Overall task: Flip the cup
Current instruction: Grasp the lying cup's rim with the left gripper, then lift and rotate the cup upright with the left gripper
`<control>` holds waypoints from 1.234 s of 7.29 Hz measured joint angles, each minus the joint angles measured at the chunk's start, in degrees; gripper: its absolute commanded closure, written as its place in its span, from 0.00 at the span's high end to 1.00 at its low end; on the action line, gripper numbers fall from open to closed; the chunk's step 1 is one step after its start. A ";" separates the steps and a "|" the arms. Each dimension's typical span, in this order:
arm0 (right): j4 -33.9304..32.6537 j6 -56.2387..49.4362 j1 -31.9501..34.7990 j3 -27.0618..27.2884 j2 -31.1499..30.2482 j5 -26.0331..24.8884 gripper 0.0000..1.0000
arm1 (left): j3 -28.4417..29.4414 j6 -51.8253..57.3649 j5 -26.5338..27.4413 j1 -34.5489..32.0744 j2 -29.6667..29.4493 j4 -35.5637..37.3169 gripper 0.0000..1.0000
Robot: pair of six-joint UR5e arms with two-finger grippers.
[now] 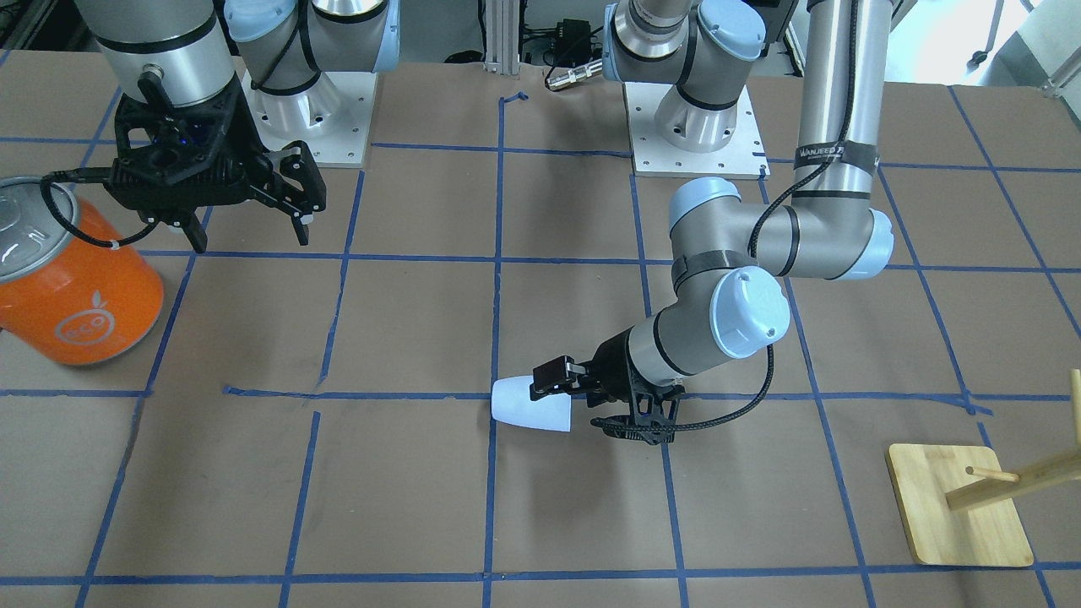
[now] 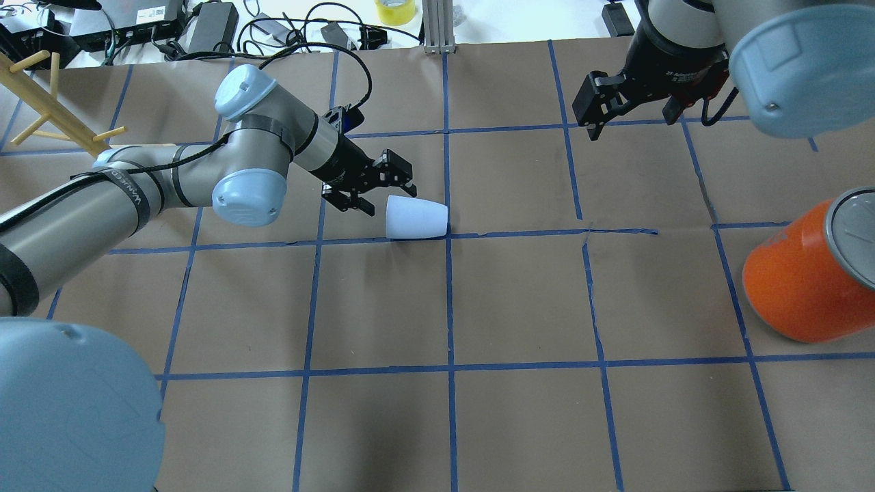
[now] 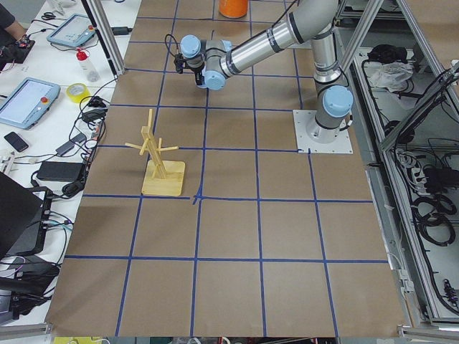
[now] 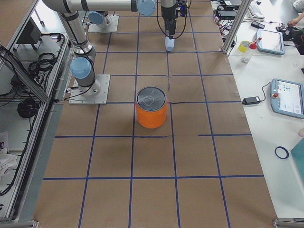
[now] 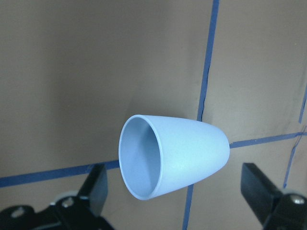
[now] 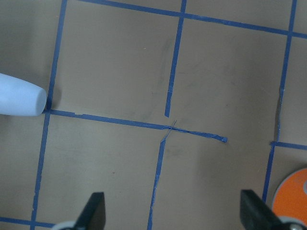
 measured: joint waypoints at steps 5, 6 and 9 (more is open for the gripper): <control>0.41 2.89 -0.19 0.59 -0.97 0.72 1.00 | 0.06 -2.54 -4.85 -1.43 -0.68 -0.13 0.00; 0.43 3.14 -0.18 0.63 -1.00 0.76 1.00 | 0.22 -3.20 -4.93 -1.57 -0.74 -0.29 0.00; 0.45 2.91 -0.21 0.67 -0.95 0.69 1.00 | 2.13 -7.41 -0.34 -1.67 -0.37 -0.16 0.00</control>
